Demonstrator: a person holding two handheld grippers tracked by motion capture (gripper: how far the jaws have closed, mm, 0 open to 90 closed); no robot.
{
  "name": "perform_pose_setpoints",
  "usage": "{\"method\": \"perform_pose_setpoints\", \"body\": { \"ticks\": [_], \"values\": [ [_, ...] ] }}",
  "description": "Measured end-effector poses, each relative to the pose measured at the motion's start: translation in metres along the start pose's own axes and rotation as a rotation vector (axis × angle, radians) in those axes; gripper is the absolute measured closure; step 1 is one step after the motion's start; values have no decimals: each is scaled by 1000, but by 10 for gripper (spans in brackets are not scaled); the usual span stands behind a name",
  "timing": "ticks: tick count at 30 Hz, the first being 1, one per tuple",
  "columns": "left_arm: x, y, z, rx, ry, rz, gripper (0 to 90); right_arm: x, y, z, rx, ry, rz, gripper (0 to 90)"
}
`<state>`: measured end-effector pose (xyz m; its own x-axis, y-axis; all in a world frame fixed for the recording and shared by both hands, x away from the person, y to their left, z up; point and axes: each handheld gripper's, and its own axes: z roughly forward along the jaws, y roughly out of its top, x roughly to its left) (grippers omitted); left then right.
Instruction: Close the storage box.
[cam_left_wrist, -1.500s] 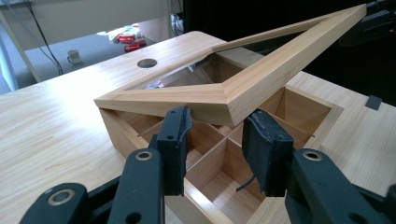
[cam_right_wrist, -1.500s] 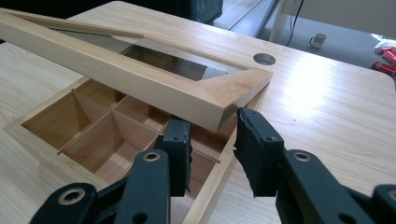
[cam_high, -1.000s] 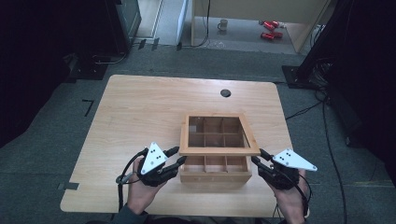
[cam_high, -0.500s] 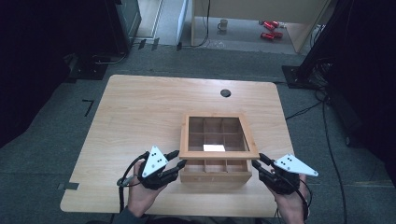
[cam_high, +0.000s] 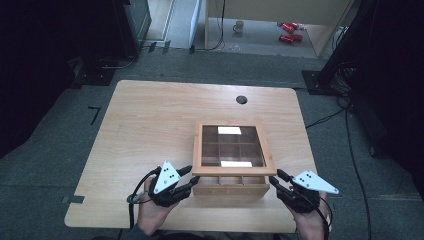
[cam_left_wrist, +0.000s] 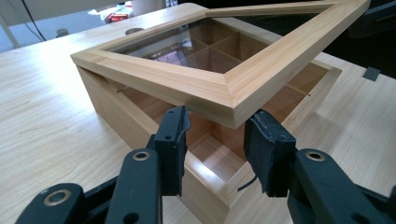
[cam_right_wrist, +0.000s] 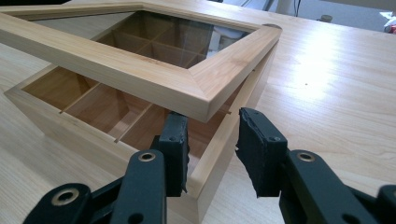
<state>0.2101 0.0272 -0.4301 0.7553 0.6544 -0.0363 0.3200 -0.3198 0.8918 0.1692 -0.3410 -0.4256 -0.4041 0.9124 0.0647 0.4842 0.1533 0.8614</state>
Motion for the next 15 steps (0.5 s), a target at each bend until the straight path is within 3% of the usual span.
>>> {"method": "perform_pose_setpoints", "body": {
  "ticks": [15],
  "values": [
    [-6,-17,6,24,8,19,566,0,-18,5,20,5,19,634]
  ]
}}
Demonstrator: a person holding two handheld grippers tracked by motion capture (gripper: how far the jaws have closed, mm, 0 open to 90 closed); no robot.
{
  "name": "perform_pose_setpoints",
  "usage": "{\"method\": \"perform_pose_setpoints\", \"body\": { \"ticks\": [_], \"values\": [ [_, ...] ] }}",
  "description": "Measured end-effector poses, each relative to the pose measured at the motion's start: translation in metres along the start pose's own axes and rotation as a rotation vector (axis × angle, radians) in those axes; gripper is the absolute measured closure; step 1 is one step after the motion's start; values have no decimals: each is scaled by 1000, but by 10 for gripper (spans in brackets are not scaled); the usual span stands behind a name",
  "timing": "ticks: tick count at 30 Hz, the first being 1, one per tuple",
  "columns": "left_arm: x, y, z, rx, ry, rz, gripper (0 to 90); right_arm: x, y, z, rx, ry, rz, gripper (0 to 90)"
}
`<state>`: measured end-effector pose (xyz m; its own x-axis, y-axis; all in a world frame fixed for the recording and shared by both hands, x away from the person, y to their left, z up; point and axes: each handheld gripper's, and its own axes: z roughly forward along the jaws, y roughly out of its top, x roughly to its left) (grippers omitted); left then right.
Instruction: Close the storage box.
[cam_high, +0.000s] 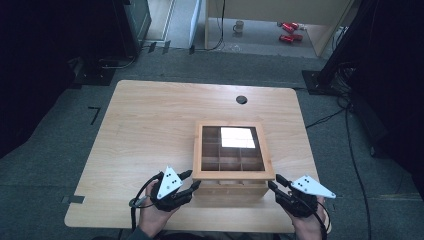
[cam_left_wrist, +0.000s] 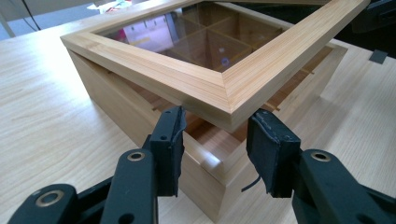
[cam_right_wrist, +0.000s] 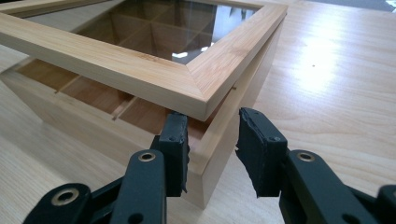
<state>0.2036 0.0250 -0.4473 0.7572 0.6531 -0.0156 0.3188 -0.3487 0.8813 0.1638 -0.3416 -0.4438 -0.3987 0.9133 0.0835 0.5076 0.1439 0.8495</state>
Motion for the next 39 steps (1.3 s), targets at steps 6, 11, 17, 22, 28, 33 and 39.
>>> {"method": "perform_pose_setpoints", "body": {
  "ticks": [6,11,17,22,28,33,39],
  "values": [
    [-2,-6,3,17,-1,4,543,0,-7,4,20,0,0,634],
    [-3,-9,4,21,-1,1,543,0,-10,4,29,0,2,634],
    [-4,-13,5,35,-3,5,542,0,-15,5,46,3,6,632],
    [-4,-16,3,27,-5,2,539,0,-19,7,72,3,8,625],
    [1,-17,0,22,-1,-15,534,-7,-26,0,64,14,45,604],
    [0,-16,0,19,3,-8,534,-14,-25,-5,47,5,69,586],
    [6,-8,-4,-6,18,-9,532,-25,-15,-10,3,-22,71,567]
  ]
}}
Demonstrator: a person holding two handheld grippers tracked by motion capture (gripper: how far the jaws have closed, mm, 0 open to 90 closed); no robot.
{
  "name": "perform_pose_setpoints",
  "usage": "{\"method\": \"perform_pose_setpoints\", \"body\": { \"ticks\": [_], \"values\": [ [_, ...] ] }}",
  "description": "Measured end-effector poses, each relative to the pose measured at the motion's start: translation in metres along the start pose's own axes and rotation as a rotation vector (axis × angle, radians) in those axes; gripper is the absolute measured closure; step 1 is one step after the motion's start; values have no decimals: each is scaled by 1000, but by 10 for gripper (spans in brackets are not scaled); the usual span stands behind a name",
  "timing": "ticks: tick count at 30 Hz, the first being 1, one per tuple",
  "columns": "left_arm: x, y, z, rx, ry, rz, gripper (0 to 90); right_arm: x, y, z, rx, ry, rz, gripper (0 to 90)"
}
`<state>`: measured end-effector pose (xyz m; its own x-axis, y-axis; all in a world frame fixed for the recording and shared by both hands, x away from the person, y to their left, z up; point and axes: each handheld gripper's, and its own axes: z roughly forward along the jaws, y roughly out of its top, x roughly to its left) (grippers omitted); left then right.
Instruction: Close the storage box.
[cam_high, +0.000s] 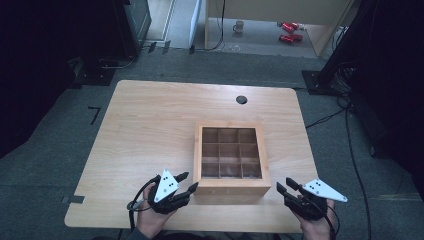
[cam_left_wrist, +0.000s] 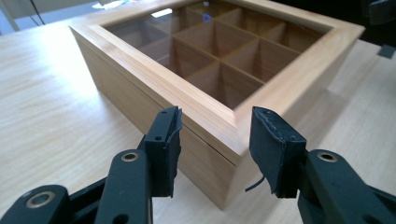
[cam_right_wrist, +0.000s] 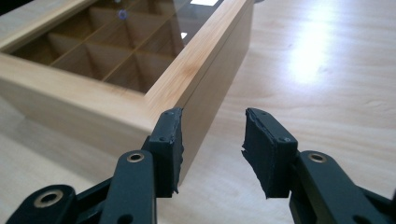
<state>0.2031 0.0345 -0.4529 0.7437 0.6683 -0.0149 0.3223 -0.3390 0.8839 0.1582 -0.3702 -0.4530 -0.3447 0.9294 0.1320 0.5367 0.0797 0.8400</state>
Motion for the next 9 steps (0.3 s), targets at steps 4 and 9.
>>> {"method": "perform_pose_setpoints", "body": {
  "ticks": [4,9],
  "values": [
    [7,5,0,-12,18,-3,530,-8,7,2,-6,-19,7,564],
    [20,12,2,-39,48,-29,526,-26,20,31,19,-61,32,505]
  ]
}}
